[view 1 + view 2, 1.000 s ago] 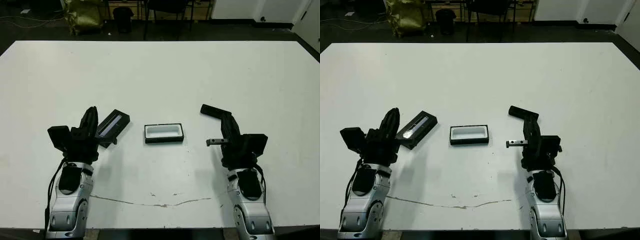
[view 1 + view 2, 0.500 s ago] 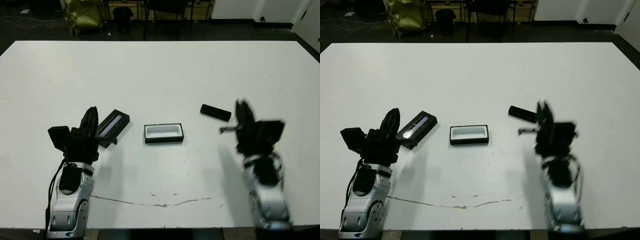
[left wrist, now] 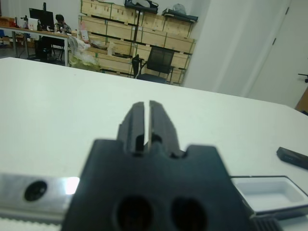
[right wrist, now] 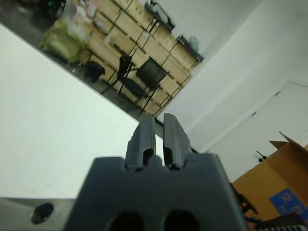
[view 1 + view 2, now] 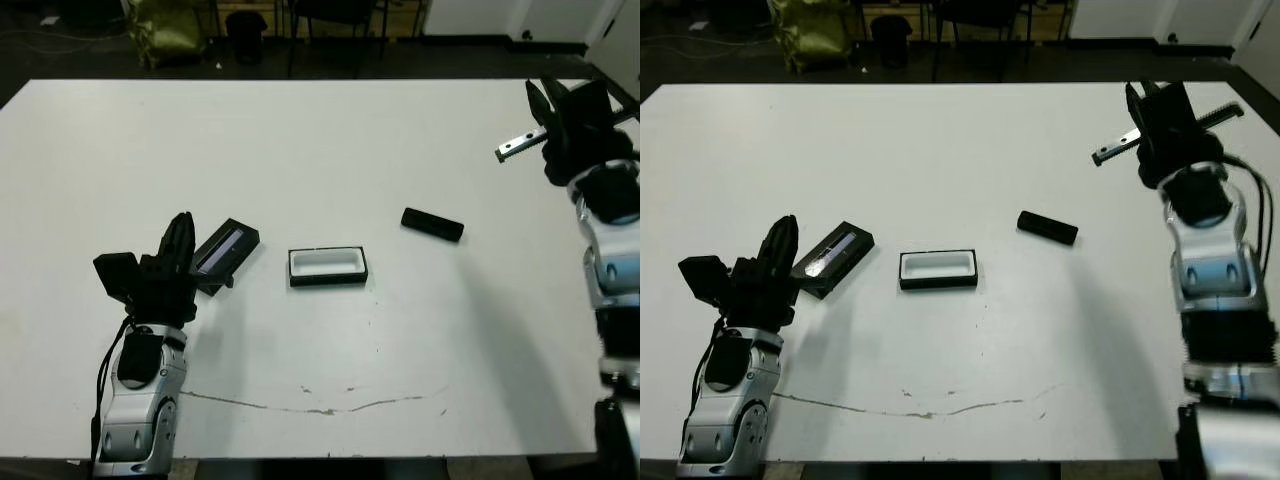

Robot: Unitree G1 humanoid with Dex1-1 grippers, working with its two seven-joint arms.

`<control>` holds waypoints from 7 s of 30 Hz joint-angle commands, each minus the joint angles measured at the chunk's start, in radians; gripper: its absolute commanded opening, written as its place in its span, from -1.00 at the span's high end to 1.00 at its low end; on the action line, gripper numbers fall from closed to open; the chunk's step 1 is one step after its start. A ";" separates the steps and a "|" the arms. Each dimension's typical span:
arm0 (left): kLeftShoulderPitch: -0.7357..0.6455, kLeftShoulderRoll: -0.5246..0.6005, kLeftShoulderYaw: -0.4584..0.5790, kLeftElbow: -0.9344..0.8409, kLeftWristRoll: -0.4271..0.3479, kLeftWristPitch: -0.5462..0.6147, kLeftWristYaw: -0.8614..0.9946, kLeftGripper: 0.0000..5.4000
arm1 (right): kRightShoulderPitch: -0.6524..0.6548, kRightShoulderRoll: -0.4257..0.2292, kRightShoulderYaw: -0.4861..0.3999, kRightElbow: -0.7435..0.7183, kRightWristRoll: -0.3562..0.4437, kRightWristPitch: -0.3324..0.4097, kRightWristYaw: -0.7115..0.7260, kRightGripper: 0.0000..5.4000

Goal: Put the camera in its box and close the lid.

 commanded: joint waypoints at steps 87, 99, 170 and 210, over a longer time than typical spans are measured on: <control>-0.071 0.062 0.039 -0.057 0.011 0.095 -0.007 0.99 | -0.200 0.073 0.384 0.682 -0.301 -0.079 0.231 1.00; -0.069 0.059 0.038 -0.066 0.005 0.109 -0.002 0.99 | -0.225 0.086 0.361 0.748 -0.273 -0.100 0.245 1.00; -0.061 0.054 0.029 -0.058 0.022 0.100 0.010 0.99 | 0.011 0.004 0.326 0.404 -0.135 -0.169 0.538 1.00; -0.057 0.052 0.030 -0.058 0.010 0.100 0.008 0.99 | 0.007 0.015 0.364 0.373 -0.137 -0.162 0.577 1.00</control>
